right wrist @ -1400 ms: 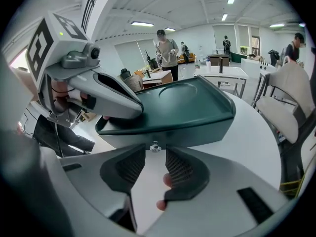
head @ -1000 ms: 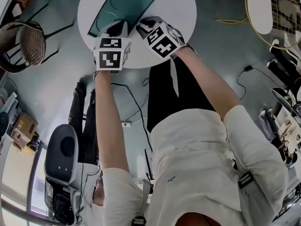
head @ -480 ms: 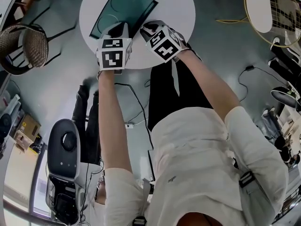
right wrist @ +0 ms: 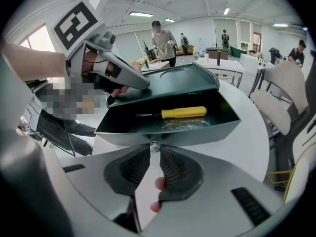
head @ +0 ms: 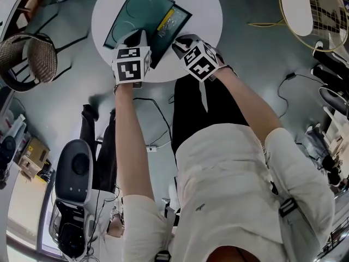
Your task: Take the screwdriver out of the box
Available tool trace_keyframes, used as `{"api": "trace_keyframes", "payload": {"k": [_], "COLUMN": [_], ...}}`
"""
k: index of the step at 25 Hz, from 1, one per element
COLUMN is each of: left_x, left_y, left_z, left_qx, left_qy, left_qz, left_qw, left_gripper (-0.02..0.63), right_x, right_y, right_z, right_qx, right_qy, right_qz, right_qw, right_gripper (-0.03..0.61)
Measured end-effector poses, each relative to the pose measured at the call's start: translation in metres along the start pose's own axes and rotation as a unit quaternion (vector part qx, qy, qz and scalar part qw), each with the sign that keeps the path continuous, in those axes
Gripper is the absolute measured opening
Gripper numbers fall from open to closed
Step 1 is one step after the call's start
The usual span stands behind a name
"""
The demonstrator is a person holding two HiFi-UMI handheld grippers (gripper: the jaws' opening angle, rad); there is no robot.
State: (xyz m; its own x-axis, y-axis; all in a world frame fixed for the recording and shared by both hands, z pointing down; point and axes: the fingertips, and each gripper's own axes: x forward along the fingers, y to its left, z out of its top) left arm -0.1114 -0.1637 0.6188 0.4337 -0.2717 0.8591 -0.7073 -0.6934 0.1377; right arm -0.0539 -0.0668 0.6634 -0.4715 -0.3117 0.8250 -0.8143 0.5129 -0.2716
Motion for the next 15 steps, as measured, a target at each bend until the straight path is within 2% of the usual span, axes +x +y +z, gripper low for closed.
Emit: {"api": "trace_keyframes", "payload": {"k": [15], "left_x": [0.000], "left_y": [-0.002], "left_z": [0.002], "left_qx": [0.007], "left_qy": [-0.006], "left_qz": [0.007], "left_qw": [0.9999], "left_gripper": [0.011], "right_x": [-0.018], "right_y": [0.003], "right_z": [-0.030], "right_qx": [0.007], "right_qy": [0.012], "right_qz": [-0.007], "right_qw": [1.000], "right_gripper": [0.071]}}
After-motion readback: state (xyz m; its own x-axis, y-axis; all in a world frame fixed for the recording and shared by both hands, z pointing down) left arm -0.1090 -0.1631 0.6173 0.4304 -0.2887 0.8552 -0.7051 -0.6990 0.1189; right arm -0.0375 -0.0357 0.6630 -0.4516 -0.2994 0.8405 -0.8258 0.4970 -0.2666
